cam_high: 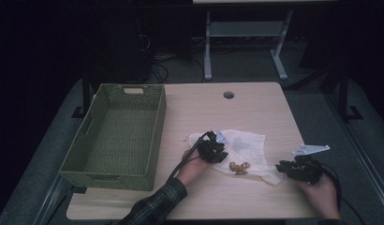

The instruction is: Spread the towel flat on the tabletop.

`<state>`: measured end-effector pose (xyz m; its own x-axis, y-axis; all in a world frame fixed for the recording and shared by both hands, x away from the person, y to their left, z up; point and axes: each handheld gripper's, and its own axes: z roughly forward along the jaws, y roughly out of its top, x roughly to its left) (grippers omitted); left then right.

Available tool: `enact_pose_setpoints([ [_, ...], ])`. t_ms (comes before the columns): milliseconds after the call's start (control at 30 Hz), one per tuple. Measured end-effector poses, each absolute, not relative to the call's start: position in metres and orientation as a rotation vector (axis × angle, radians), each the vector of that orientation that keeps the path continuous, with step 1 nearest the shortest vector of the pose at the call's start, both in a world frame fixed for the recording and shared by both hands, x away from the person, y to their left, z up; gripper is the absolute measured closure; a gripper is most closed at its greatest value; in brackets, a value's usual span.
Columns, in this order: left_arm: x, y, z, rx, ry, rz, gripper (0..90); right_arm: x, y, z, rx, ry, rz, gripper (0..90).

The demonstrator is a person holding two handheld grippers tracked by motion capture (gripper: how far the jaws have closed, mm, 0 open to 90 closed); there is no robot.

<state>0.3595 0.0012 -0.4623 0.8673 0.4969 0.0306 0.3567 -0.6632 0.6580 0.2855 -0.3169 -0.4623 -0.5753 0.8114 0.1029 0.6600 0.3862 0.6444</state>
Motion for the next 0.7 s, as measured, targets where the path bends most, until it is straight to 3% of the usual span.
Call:
enact_pose_setpoints([
  [67,0.36,0.002,-0.461,2.366,0.611,0.276,81.1,0.286,-0.317,-0.463,1.308,2.43,0.95,83.7],
  [133,0.359,0.004,-0.459,2.361,0.618,0.279,83.6,0.285,-0.317,-0.462,1.311,2.42,0.958,86.2],
  [433,0.35,0.025,-0.434,2.309,0.626,0.307,85.0,0.276,-0.325,-0.446,1.275,2.341,1.04,87.5],
  [700,0.318,0.066,-0.409,2.255,0.663,0.319,85.3,0.263,-0.33,-0.44,1.239,2.314,1.072,87.6],
])
